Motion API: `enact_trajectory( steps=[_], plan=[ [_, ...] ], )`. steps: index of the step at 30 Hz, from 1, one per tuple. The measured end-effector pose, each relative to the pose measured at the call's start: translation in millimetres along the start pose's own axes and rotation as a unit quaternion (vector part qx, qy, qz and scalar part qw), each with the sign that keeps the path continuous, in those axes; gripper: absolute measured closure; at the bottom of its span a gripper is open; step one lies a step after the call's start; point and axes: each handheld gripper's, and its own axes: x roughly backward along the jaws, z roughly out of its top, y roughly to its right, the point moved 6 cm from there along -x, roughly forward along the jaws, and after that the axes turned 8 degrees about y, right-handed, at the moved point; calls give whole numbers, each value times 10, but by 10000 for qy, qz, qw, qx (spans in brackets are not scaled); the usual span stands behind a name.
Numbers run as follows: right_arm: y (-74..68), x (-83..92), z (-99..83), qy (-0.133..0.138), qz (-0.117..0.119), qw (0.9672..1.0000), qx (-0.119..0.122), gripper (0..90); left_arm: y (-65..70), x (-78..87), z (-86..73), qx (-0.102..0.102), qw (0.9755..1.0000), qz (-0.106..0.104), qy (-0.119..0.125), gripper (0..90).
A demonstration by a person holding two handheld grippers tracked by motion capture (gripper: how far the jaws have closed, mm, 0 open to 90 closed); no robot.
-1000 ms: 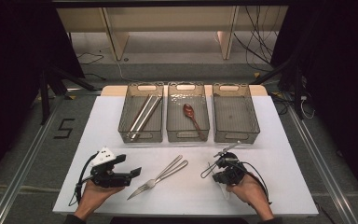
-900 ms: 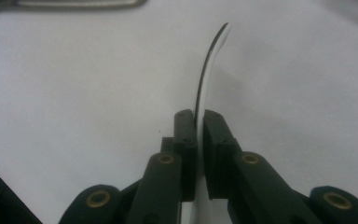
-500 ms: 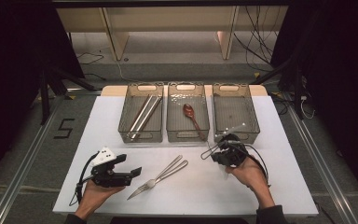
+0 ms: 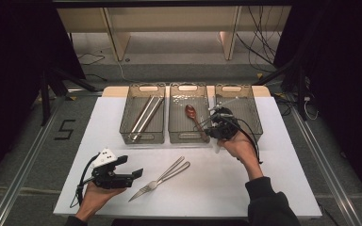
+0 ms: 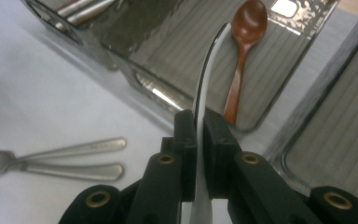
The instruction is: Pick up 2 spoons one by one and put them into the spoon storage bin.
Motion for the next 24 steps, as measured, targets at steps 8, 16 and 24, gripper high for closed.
enact_trajectory(
  steps=[8,16,24],
  plan=[
    [31,-149,261,76,-81,9999,-8,857,-1,0,-2,-5,10000,-10,-12,173],
    [100,-280,439,139,-210,9996,-102,857,-3,0,1,15,10000,-2,20,173],
    [144,-382,547,168,-288,9994,-113,857,2,0,2,30,10000,-13,20,173]
  ],
)
